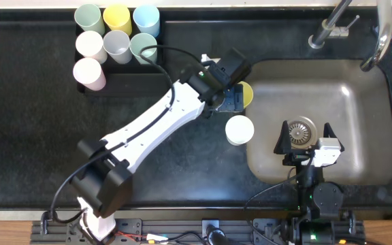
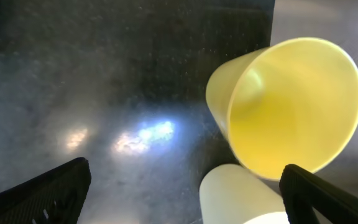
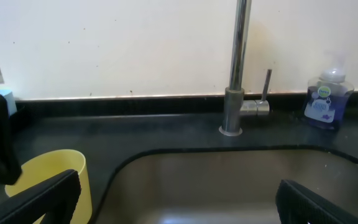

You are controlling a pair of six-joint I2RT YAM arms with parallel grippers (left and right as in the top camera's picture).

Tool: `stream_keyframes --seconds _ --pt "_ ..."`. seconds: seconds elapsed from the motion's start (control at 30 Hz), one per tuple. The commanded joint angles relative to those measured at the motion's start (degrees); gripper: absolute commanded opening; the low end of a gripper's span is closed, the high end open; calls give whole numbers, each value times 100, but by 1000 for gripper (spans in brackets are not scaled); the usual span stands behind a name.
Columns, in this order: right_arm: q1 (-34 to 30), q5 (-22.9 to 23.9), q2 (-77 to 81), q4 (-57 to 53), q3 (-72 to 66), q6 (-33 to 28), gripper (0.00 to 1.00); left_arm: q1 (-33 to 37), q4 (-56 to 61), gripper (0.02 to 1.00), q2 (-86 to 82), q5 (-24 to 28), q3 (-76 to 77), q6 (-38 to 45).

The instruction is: Store Cups

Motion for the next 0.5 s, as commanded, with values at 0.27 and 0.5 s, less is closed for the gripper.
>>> stream_keyframes --seconds 0.27,0.5 --pt "-28 -39 -48 28 -76 24 996 37 177 1000 168 181 35 -142" --pt "-28 -39 -48 28 -76 24 996 37 199 996 328 162 35 -179"
